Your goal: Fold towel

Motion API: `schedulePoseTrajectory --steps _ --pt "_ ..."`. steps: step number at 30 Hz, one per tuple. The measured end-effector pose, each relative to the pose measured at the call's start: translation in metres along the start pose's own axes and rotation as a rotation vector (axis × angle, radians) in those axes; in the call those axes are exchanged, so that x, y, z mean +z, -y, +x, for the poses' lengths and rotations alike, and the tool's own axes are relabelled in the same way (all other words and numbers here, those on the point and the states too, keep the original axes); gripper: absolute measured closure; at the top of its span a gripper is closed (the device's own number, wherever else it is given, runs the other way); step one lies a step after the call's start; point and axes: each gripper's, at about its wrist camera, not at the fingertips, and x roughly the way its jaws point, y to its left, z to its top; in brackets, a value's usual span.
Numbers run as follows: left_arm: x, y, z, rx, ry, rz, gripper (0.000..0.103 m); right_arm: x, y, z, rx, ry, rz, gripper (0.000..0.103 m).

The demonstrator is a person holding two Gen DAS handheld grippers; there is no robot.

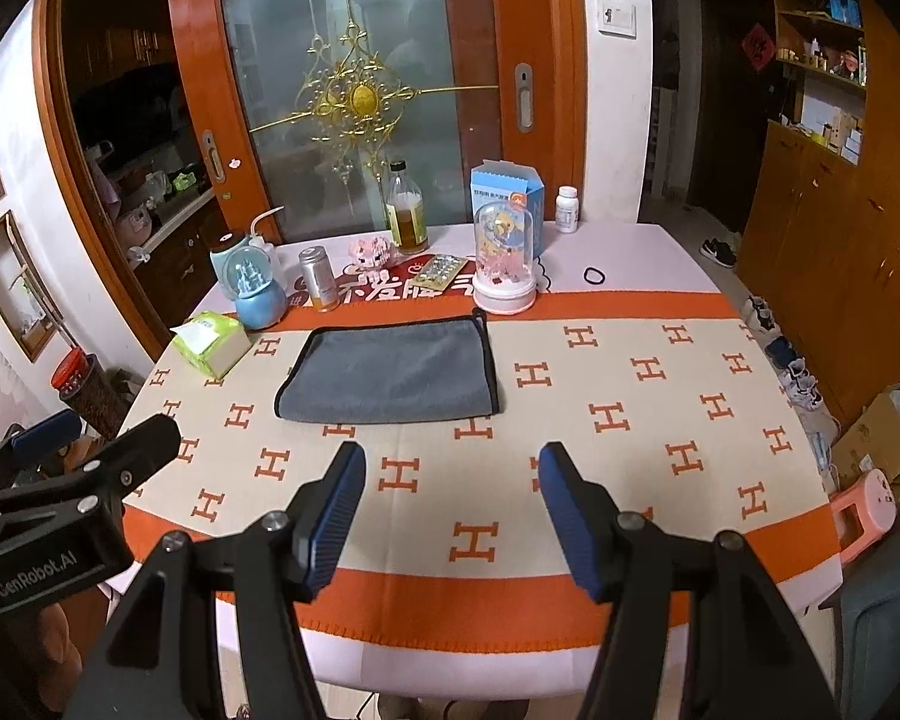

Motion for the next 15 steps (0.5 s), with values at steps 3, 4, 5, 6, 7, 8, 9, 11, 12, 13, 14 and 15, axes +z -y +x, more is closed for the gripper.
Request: schedulePoseTrajectory --steps 3,4,5,6,7,8,9,11,12,13,14,15 --pt "-0.0018 0.0013 0.0001 0.002 -0.005 0.005 0.001 -0.0018 0.0002 0.0014 0.0 -0.01 0.005 0.043" --pt "-0.0023 0.001 -0.0002 0.001 -0.006 0.006 0.001 -0.0024 0.0004 0.0014 0.001 -0.013 0.008 0.043" --pt "-0.0032 0.0015 0.0001 0.002 -0.009 0.007 0.001 -0.0027 0.0003 0.0014 0.0 -0.013 0.009 0.043" --pt "-0.0034 0.0016 0.0002 0.003 -0.01 0.007 0.001 -0.0025 0.0006 0.0014 -0.001 -0.013 0.01 0.043" --pt "-0.0036 0.0015 0.0004 0.003 -0.011 0.006 0.001 -0.0025 0.0008 0.0015 -0.001 -0.013 0.009 0.043" --pt "-0.0036 0.0012 0.0006 0.003 -0.013 0.006 0.001 -0.0026 0.001 0.0015 0.0 -0.013 0.009 0.043" --pt "-0.0035 0.0007 0.0011 0.003 -0.015 0.006 0.001 -0.0026 0.0011 0.0015 0.0 -0.013 0.009 0.043" --pt "-0.0031 0.0 0.002 0.005 -0.018 0.006 0.001 -0.0027 0.001 0.0015 0.0 -0.013 0.008 0.043" --pt "-0.0028 -0.0003 0.0024 0.005 -0.019 0.005 0.001 -0.0027 0.001 0.0014 0.0 -0.012 0.008 0.043" --pt "-0.0031 -0.0003 0.0026 0.005 -0.018 0.006 0.001 -0.0026 0.0009 0.0013 0.0 -0.011 0.009 0.043" --pt "-0.0031 -0.0003 0.0027 0.007 -0.018 0.008 0.001 -0.0028 0.0008 0.0013 -0.001 -0.01 0.008 0.043" --pt "-0.0031 -0.0004 0.003 0.008 -0.018 0.009 0.001 -0.0021 0.0007 0.0019 -0.001 -0.009 0.007 0.043"
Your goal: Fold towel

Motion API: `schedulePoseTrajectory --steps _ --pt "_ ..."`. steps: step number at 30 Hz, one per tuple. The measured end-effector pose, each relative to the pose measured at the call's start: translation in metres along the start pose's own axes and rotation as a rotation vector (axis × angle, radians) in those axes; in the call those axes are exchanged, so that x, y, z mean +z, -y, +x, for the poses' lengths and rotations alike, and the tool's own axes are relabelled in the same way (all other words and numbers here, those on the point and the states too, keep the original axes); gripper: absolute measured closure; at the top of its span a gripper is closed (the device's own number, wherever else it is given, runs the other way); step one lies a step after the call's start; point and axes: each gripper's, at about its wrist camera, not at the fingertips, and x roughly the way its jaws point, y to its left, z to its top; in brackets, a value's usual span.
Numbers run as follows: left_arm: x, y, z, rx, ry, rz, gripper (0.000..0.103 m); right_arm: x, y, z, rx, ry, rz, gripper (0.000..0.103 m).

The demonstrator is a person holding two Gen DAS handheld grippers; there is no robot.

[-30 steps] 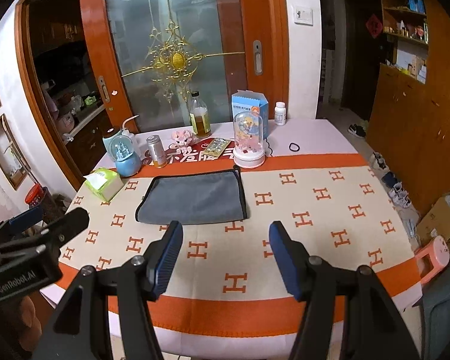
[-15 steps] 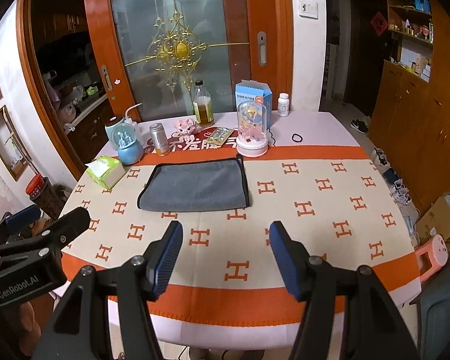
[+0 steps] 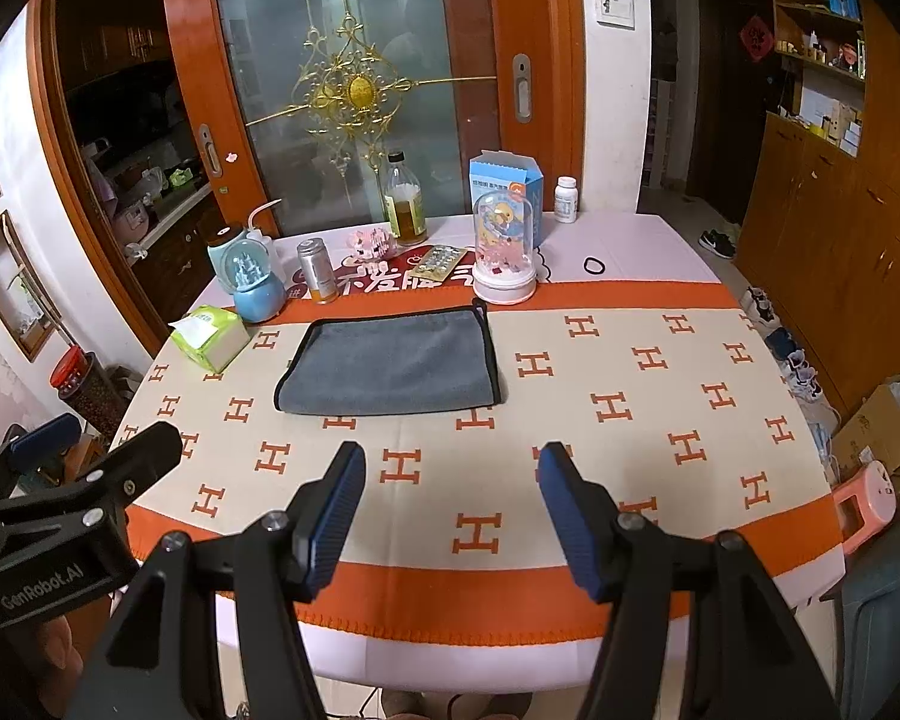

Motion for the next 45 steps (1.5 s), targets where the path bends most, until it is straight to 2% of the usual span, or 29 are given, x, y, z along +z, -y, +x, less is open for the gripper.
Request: schedulePoseTrajectory --steps 45 --pt "0.002 0.0 0.022 -0.018 -0.039 0.005 0.001 0.01 -0.008 0.014 -0.02 -0.008 0.003 0.043"
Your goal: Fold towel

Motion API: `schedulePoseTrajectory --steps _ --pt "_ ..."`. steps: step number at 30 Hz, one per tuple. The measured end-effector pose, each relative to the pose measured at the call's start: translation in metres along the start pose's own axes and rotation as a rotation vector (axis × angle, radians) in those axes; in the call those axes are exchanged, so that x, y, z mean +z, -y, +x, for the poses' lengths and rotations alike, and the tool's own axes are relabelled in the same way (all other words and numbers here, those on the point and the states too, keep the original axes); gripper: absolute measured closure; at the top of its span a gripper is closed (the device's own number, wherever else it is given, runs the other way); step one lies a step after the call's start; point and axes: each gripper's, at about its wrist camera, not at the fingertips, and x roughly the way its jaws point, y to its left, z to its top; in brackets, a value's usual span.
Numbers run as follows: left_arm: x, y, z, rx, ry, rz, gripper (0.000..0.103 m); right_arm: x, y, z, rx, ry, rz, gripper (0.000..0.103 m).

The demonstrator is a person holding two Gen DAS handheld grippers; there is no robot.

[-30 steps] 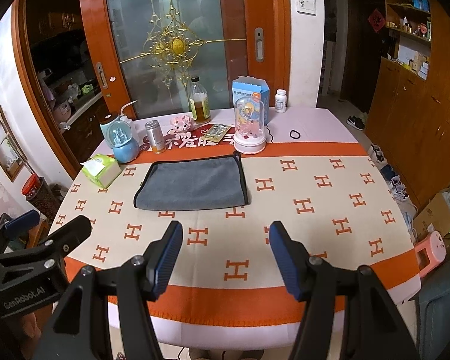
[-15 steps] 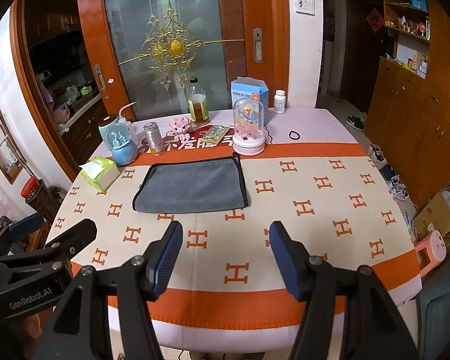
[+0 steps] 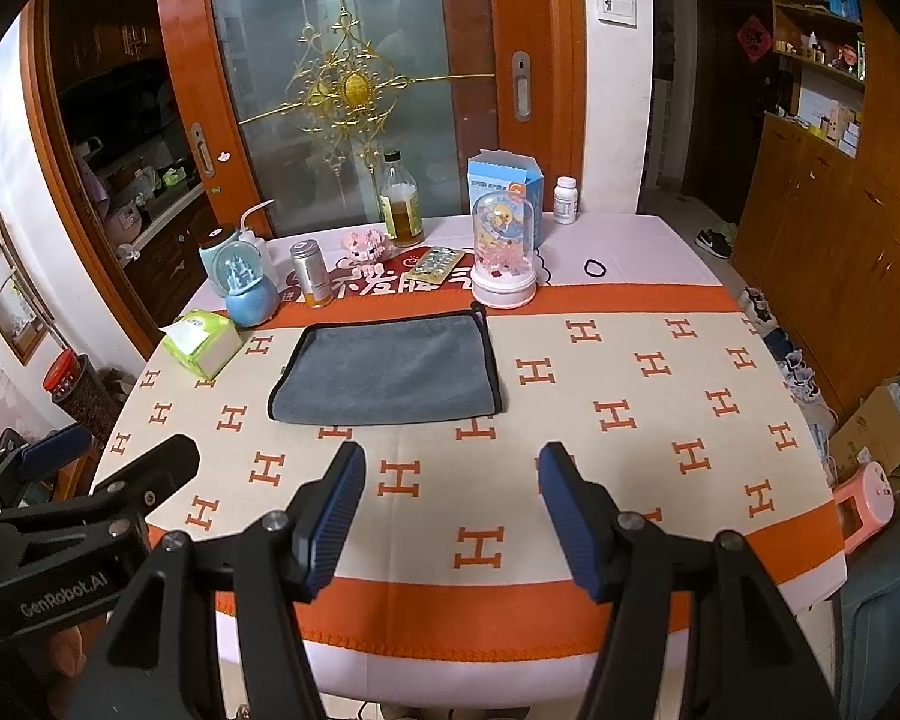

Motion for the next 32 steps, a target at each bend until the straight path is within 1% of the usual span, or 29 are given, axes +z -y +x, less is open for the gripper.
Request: schedulePoseTrajectory --steps 32 --pt "0.0006 -0.0008 0.0035 0.001 -0.007 -0.002 0.001 -0.0012 -0.0037 0.0035 0.001 -0.009 0.002 0.043"
